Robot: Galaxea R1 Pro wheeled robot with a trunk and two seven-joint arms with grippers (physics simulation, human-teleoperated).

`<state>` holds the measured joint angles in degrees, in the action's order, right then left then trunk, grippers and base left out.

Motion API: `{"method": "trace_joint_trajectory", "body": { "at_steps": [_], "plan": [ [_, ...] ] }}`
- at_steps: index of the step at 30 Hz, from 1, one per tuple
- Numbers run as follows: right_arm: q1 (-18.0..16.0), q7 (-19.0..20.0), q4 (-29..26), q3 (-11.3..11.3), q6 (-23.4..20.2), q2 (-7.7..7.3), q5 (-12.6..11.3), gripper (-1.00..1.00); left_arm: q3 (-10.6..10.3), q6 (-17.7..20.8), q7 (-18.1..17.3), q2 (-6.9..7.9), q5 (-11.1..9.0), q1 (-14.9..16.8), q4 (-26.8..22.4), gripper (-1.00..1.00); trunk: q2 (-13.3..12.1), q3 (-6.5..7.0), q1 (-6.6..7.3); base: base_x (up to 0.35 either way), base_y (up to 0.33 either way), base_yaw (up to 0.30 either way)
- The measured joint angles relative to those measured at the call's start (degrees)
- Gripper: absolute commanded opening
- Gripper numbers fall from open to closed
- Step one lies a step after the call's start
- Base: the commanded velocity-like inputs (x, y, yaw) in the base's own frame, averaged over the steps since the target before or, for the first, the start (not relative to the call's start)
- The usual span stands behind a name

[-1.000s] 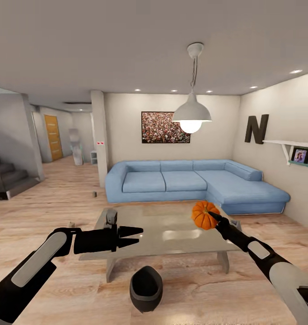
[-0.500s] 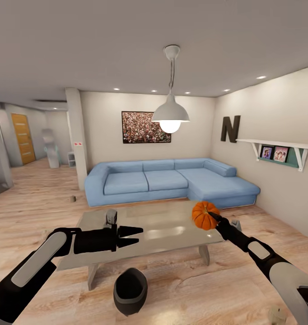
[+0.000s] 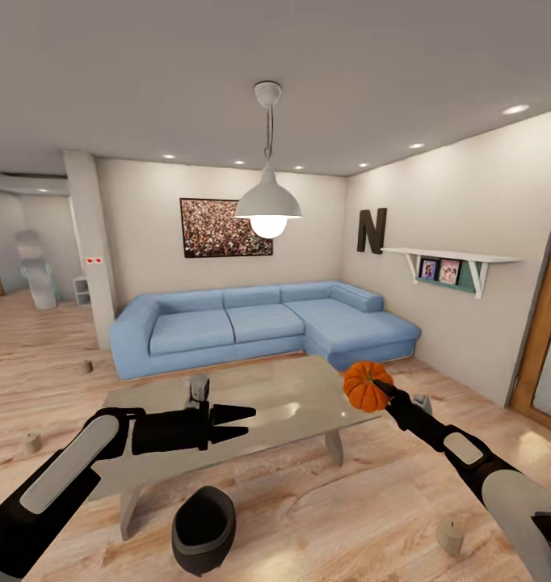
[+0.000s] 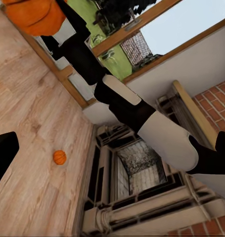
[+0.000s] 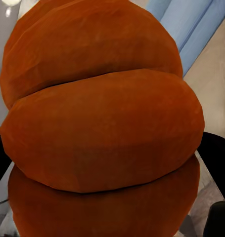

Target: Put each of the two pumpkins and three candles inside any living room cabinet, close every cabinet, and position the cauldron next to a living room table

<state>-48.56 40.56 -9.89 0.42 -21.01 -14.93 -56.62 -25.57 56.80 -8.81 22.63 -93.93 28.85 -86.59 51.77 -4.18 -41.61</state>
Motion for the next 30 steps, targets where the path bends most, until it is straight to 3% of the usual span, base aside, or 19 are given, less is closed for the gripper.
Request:
{"method": "trace_joint_trajectory", "body": {
  "at_steps": [15, 30],
  "plan": [
    [0.0, 0.0, 0.1, 0.0, 0.0, 0.00, -0.7, -1.00, 0.1, 0.0, 0.0, 0.00, 0.0, 0.0, 0.0, 1.00, 0.0, 0.00, 0.00, 0.000, 0.004, -0.283],
    [0.0, 0.0, 0.4, -0.3, -0.1, 0.00, -1.1, -1.00, -0.1, 0.0, -0.1, 0.00, 0.0, 0.0, -0.1, 1.00, 0.0, 0.00, 0.00, 0.000, 0.134, -0.284]
  ]
}}
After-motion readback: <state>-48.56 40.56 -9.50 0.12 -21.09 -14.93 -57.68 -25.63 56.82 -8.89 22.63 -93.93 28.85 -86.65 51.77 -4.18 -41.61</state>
